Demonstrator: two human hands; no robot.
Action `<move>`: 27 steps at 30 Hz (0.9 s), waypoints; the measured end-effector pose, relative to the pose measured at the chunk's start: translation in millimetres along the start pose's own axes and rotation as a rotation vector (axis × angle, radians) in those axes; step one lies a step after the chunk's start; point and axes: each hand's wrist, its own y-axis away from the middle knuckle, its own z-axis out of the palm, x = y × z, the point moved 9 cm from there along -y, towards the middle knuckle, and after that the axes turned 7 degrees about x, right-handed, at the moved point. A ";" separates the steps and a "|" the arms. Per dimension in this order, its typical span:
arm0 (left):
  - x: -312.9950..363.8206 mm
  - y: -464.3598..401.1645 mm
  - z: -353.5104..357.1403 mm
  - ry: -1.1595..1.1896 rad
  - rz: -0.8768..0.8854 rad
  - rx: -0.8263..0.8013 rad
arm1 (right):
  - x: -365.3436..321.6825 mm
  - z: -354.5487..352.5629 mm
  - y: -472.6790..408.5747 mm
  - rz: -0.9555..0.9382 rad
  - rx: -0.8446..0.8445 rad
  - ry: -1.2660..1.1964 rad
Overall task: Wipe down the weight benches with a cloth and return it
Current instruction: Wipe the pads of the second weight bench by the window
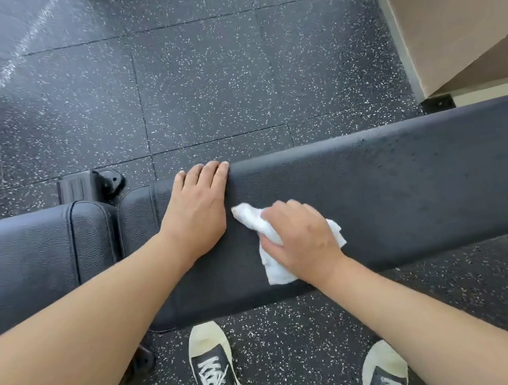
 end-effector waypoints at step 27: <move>121.7 -93.1 15.2 0.051 -0.564 0.321 | 173.6 -103.9 113.8 0.126 0.200 0.184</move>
